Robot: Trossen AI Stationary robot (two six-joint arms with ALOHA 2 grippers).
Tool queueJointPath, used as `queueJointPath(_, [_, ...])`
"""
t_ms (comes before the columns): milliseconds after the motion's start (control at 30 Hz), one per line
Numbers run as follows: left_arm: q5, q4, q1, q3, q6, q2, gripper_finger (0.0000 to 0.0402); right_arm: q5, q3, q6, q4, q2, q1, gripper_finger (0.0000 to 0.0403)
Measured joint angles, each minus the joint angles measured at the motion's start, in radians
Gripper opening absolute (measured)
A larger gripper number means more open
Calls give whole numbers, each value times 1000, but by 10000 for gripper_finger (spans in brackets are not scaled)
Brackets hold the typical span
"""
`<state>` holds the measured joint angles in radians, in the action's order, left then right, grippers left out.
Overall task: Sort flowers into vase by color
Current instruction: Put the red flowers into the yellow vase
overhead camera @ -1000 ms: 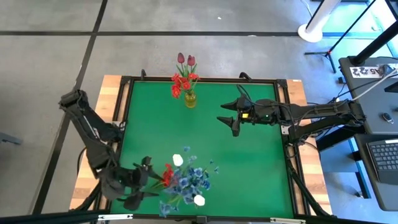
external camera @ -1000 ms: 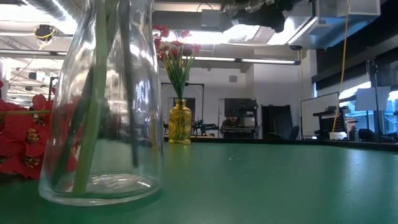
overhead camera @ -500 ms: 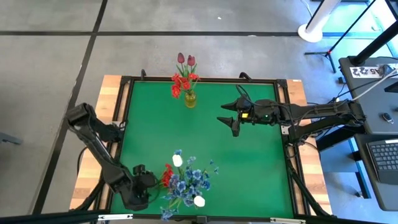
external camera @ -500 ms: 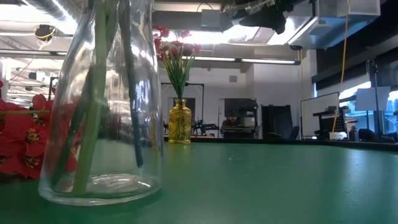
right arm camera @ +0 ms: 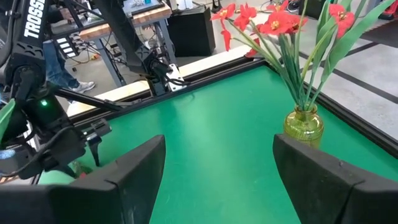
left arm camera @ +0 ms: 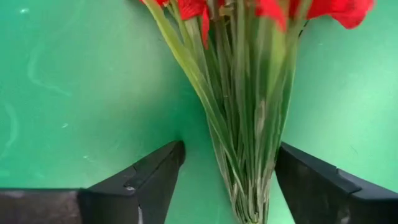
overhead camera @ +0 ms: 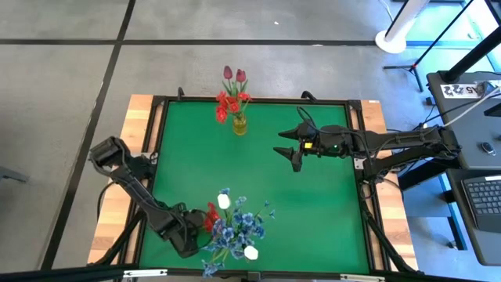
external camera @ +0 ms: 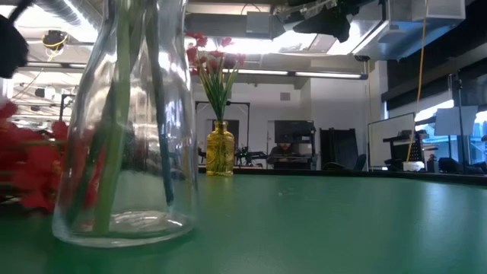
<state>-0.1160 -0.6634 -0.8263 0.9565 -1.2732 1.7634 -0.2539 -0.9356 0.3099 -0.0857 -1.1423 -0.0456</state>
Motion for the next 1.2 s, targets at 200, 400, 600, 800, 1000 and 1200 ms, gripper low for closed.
queueJointPath(200, [-16, -64, 42, -3, 3, -24, 162, 0, 0, 0, -2, 0, 0, 296])
queueJointPath(400, [-155, -146, 95, 25, 77, -81, 22, 0, 0, 0, -2, 0, 0, 296])
queueJointPath(600, [-388, -312, 120, 77, 117, -253, 15, 0, 0, 0, -12, 0, 0, 296])
queueJointPath(800, [-772, -402, 114, 83, 130, -513, 7, 0, 0, 0, -24, 0, 0, 296])
queueJointPath(1000, [-1117, -183, 112, 85, 450, -716, 7, -13, 0, -4, 5, -15, 0, 296])
queueJointPath(1200, [-868, 292, 220, 86, 1022, -796, 7, 21, 0, -109, 233, -102, 0, 296])
